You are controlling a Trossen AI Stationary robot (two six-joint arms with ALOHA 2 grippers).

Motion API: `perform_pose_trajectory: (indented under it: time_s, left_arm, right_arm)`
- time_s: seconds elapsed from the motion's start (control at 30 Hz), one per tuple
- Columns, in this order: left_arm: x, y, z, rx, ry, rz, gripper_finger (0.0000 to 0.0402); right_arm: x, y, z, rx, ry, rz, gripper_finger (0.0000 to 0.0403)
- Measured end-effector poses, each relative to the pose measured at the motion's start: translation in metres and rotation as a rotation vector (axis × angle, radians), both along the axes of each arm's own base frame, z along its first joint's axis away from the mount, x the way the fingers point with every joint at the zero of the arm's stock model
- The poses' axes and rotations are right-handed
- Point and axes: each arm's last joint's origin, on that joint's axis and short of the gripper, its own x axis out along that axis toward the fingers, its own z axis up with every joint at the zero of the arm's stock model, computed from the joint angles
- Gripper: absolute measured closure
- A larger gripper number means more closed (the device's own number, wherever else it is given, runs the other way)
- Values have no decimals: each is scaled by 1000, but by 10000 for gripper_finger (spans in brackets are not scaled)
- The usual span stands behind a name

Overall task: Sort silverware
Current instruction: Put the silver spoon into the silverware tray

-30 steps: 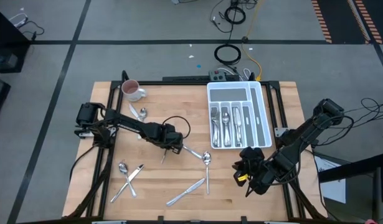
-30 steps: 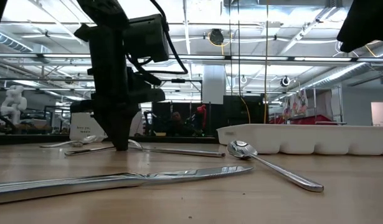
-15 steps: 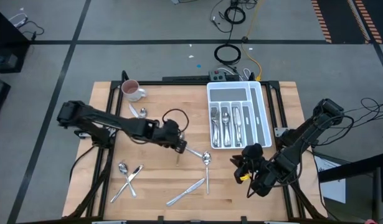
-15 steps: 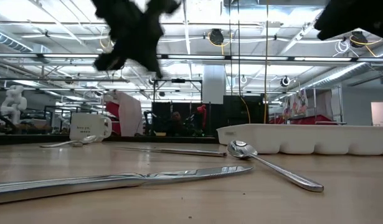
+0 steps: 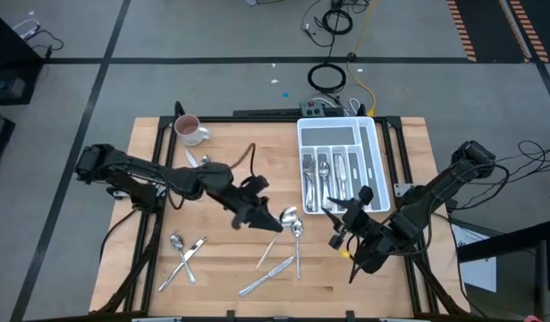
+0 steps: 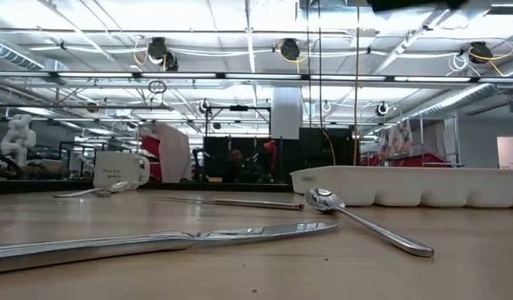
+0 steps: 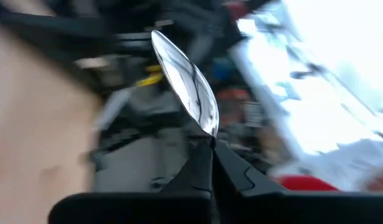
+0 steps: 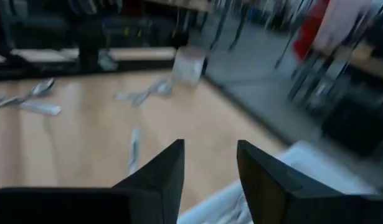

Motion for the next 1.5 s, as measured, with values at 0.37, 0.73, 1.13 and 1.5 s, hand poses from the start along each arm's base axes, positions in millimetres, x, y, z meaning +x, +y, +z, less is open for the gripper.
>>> perform_pose_trajectory:
  time_s: [0.37,0.73,1.13,1.5]
  left_arm:
    - [-13,10,40,-128,-323,-334,401]
    - [-13,36,35,-72,-253,-518,401]
    - [3,61,19,4,-358,-543,401]
    - [13,57,4,-154,-512,-500,401]
  right_arm:
    - [30,-10,94,-275,-98,176,252]
    - [45,-43,155,-433,-132,287,252]
    - [59,-70,135,-217,-78,482,252]
    - [52,-70,141,-259,-81,593,252]
